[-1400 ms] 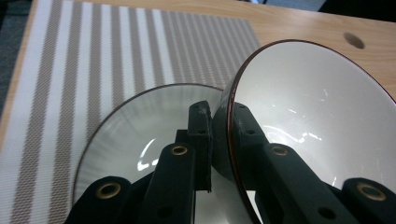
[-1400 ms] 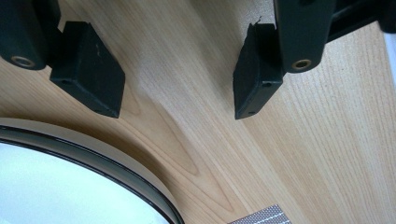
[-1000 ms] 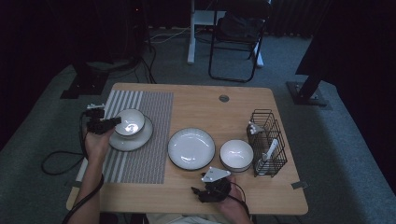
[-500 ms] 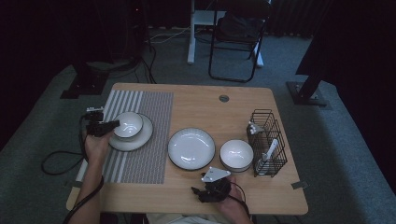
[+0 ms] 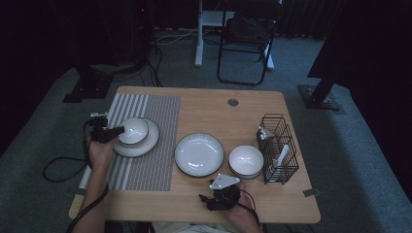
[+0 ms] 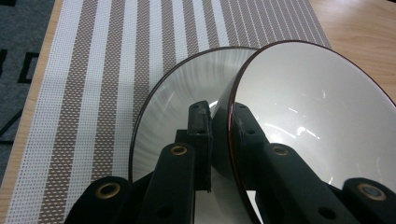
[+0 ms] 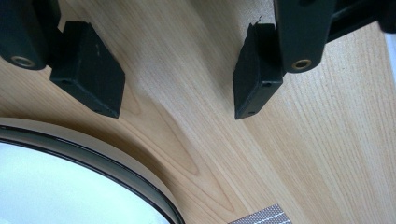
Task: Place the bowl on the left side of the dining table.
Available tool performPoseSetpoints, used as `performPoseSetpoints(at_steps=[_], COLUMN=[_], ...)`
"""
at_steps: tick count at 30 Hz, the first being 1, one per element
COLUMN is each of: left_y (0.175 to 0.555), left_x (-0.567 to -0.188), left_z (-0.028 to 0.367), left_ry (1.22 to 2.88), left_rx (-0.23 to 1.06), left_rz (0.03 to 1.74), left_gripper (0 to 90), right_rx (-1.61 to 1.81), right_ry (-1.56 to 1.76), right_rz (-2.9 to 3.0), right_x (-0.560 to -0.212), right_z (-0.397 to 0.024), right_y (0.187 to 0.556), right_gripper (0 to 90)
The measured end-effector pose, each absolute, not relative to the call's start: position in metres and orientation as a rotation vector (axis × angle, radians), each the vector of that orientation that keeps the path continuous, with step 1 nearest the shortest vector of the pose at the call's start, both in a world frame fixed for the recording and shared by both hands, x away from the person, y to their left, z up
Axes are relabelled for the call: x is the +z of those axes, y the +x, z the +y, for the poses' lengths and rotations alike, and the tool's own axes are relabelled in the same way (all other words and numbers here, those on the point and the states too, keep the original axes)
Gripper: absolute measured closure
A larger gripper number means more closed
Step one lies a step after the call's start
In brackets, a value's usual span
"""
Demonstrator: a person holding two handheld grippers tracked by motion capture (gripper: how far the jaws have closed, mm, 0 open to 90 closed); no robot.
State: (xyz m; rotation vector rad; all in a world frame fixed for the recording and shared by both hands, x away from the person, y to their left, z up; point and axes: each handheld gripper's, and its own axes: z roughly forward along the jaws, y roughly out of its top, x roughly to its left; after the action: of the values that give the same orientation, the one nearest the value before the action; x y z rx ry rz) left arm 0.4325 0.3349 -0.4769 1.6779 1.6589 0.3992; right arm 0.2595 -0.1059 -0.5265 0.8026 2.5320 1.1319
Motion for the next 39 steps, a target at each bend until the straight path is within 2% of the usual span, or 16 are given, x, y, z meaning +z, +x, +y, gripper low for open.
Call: performPoseSetpoints(at_steps=[39], left_y=[0.4297], left_x=[-0.4803], left_z=[0.3363], left_ry=[1.688], left_rx=[0.405], left_rz=[1.642], left_gripper=[79.4], right_rx=[1.132], right_ry=[0.802], right_rz=[2.531], right_x=[-0.5265], right_z=[-0.1058], right_y=[0.2596], right_gripper=[33.7])
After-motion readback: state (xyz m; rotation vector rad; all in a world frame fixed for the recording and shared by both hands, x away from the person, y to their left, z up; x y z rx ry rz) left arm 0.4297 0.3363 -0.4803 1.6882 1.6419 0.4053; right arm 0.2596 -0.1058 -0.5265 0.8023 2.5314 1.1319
